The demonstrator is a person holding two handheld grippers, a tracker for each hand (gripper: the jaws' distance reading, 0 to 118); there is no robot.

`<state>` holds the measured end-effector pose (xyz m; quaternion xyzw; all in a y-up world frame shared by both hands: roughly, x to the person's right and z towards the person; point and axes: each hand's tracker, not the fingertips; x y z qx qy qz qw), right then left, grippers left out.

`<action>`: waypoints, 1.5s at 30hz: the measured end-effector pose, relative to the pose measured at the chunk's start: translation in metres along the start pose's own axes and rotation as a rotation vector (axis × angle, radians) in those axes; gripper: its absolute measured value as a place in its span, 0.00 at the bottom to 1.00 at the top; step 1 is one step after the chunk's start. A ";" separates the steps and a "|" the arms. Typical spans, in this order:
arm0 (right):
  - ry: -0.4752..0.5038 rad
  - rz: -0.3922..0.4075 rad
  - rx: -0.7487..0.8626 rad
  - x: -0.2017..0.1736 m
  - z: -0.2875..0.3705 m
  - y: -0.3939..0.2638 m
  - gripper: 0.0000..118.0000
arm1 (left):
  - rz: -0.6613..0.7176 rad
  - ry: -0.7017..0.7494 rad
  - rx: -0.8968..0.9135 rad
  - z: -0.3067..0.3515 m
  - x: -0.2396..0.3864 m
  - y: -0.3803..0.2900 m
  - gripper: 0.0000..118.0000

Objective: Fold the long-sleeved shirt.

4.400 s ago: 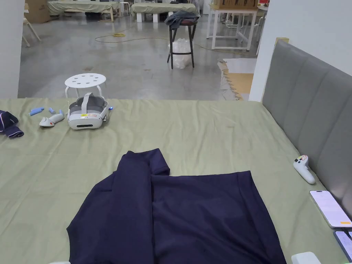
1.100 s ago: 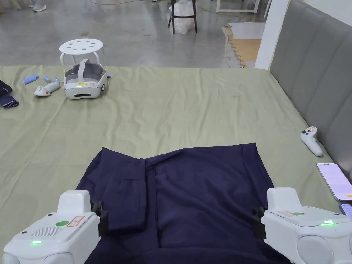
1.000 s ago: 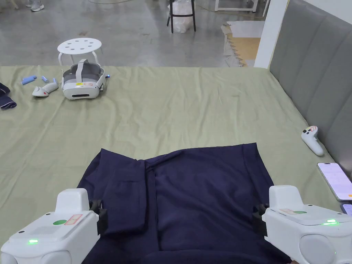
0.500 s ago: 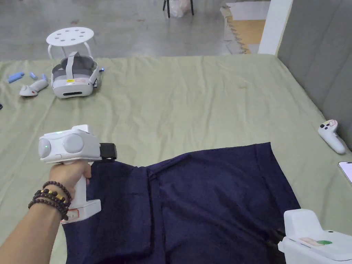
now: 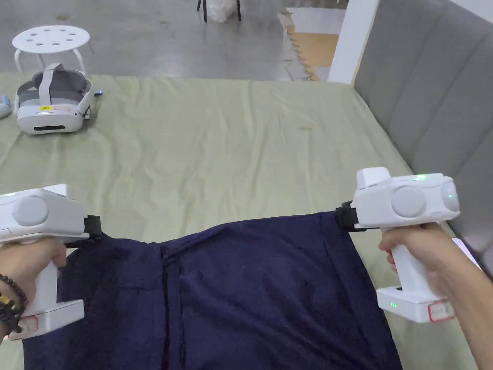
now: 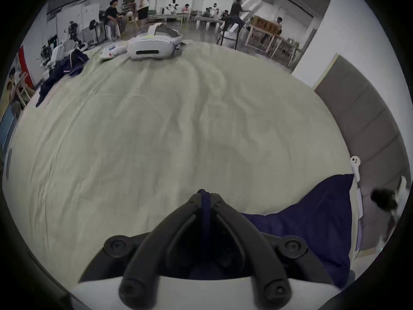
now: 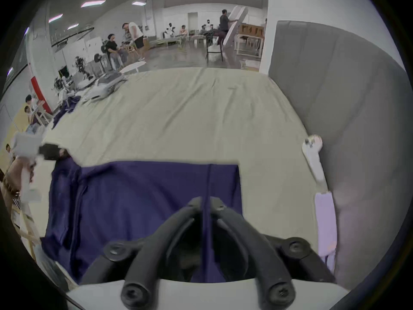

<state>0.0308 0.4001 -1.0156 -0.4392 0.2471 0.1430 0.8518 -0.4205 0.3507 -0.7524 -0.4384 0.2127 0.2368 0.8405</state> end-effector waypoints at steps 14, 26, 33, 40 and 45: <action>0.014 -0.171 -0.292 -0.016 -0.111 0.031 0.07 | 0.031 -0.016 0.015 0.001 0.003 -0.002 0.08; 0.119 -0.121 0.071 0.007 0.083 -0.027 0.03 | 0.005 -0.135 0.208 0.132 0.000 -0.062 0.08; 0.119 -0.089 0.176 0.014 0.178 -0.152 0.03 | 0.004 -0.134 0.281 0.195 -0.016 -0.174 0.08; 0.088 -0.045 -0.060 0.014 0.162 -0.273 0.03 | -0.005 -0.075 0.099 0.183 -0.017 -0.282 0.08; 0.063 0.006 -0.207 0.016 0.115 -0.293 0.03 | 0.018 -0.020 0.018 0.147 -0.024 -0.300 0.08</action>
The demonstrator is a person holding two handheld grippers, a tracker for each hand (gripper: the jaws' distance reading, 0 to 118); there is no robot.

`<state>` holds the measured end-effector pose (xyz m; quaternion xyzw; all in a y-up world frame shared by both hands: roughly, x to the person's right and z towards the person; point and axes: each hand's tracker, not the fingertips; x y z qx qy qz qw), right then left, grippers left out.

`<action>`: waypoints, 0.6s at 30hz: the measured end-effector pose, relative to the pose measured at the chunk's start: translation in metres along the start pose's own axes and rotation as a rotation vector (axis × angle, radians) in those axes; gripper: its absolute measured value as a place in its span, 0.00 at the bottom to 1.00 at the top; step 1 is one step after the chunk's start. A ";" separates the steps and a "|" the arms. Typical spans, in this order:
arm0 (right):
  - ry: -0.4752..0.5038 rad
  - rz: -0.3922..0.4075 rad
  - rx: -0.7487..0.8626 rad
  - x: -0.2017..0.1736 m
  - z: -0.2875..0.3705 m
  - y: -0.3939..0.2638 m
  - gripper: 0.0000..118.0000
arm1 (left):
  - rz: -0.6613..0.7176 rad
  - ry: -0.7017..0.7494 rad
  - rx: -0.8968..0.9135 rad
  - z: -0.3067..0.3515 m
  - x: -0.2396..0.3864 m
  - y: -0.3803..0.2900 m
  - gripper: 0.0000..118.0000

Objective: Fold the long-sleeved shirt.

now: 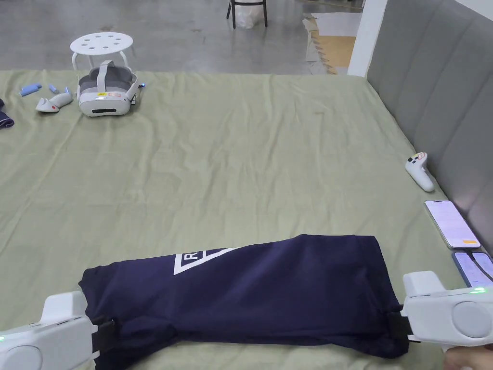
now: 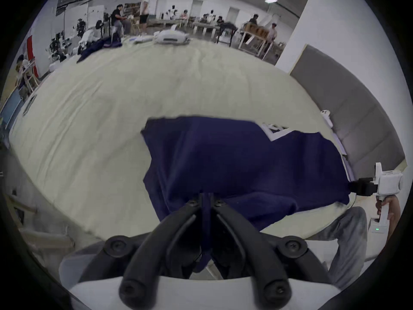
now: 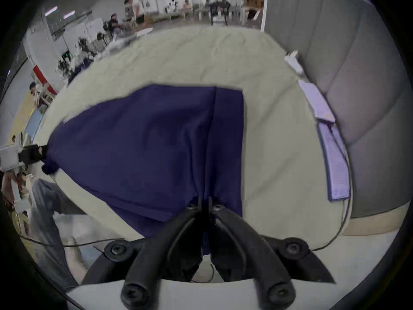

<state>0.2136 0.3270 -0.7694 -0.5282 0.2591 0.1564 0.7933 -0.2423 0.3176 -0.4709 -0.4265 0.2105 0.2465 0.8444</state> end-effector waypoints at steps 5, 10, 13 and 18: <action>-0.011 -0.011 -0.015 -0.008 -0.002 0.005 0.07 | -0.023 0.000 0.003 0.005 0.006 0.001 0.27; -0.049 0.012 0.167 -0.028 0.053 0.018 0.97 | -0.001 0.000 0.157 0.049 0.010 0.023 0.90; -0.020 0.020 0.275 -0.045 0.077 0.042 0.87 | -0.094 0.035 0.220 0.072 0.033 0.045 0.87; -0.015 0.055 0.359 -0.077 0.091 0.064 0.00 | -0.250 0.118 0.322 0.086 0.062 0.065 0.03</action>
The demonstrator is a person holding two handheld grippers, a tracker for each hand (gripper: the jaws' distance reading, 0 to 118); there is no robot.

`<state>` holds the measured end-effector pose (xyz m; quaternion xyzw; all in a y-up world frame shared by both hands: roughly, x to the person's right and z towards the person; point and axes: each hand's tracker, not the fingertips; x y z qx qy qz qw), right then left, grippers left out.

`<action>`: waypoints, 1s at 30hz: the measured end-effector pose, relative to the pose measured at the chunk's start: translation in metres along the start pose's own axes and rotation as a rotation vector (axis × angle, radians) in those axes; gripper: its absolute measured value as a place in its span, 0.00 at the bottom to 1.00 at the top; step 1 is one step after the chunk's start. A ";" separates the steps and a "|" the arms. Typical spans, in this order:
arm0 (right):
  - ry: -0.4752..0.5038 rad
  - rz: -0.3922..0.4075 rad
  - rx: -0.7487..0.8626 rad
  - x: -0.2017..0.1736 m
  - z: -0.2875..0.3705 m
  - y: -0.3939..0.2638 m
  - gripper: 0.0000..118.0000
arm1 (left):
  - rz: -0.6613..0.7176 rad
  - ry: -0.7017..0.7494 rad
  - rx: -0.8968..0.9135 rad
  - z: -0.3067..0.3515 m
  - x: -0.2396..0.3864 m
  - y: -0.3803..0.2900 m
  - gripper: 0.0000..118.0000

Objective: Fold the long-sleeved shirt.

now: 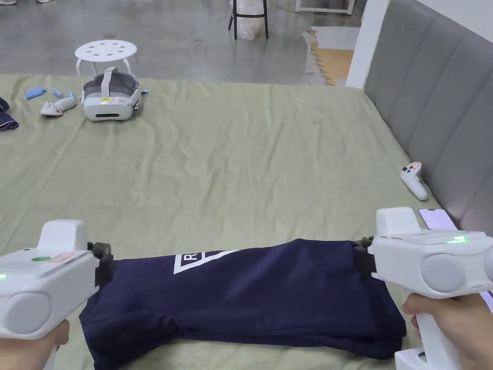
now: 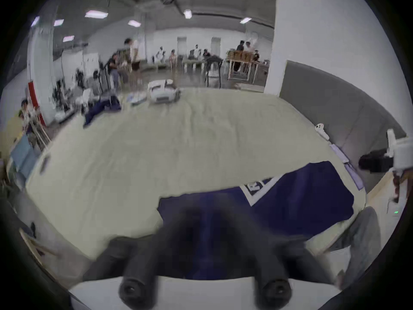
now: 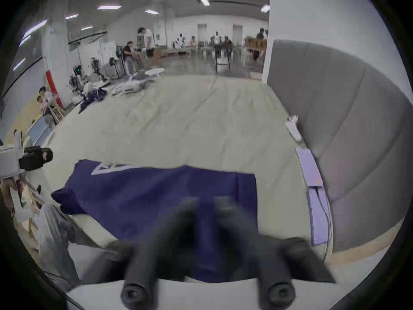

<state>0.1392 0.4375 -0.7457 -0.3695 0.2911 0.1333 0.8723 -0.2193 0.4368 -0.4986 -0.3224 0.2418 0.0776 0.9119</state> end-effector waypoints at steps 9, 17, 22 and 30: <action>0.086 0.017 0.042 -0.027 0.015 0.003 0.00 | 0.496 -0.325 -0.098 -0.030 -0.082 -0.002 0.91; 0.141 0.098 0.017 -0.039 0.010 -0.005 0.00 | 0.914 -0.608 -0.301 -0.078 -0.154 -0.086 0.93; 0.172 0.126 -0.002 -0.045 0.010 -0.006 0.00 | 1.100 -0.609 -0.344 -0.104 -0.118 -0.121 0.93; 0.161 0.158 -0.015 -0.047 0.018 -0.009 0.00 | 0.977 -0.828 -0.283 -0.168 -0.073 -0.097 0.93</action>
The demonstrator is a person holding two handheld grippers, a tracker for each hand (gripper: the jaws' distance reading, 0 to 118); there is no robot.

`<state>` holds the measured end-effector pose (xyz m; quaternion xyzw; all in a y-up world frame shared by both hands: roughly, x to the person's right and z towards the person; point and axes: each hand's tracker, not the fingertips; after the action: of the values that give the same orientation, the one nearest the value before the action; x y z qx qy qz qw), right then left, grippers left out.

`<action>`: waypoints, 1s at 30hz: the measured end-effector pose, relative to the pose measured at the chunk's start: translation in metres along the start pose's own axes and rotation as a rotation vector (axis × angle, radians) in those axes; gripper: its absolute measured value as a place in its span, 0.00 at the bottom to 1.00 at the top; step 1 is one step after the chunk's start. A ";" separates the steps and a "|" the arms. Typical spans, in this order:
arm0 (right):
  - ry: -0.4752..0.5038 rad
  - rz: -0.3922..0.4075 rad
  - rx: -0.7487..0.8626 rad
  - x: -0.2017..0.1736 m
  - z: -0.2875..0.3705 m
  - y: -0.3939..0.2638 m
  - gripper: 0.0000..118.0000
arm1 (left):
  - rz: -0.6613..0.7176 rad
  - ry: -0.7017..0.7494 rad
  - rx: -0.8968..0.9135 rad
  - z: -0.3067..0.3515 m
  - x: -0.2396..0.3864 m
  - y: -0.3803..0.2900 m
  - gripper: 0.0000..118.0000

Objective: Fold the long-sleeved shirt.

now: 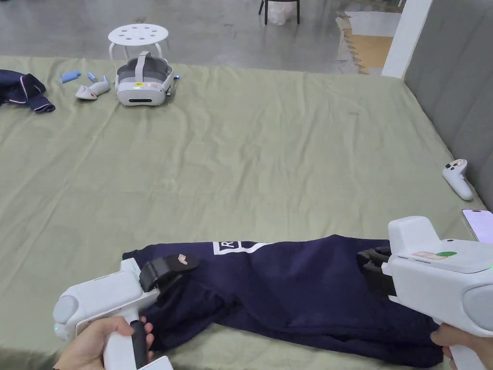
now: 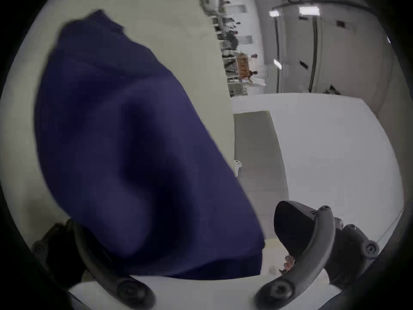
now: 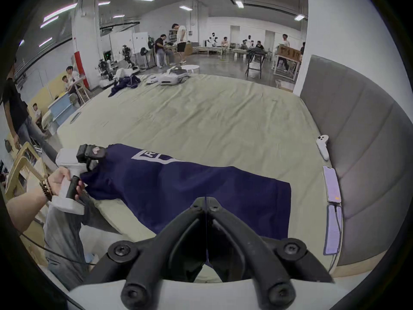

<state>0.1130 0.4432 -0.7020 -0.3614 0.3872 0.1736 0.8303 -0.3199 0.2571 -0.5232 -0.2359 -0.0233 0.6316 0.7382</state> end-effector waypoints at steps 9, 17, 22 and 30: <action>-0.017 -0.023 -0.013 0.010 0.002 -0.010 0.00 | -0.211 0.324 0.057 0.009 0.020 -0.007 0.24; -0.017 -0.038 0.007 0.012 0.005 -0.006 0.00 | -0.261 0.371 0.113 0.070 0.032 0.026 0.24; -0.018 -0.045 0.019 0.014 0.003 -0.005 0.00 | -0.299 0.464 0.195 0.126 0.054 0.018 0.24; -0.003 -0.054 0.022 0.015 -0.003 -0.007 0.00 | -0.447 0.442 0.235 0.145 0.086 0.021 0.24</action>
<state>0.1245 0.4364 -0.7116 -0.3623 0.3779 0.1477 0.8391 -0.3702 0.3863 -0.4252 -0.2694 0.1591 0.3858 0.8679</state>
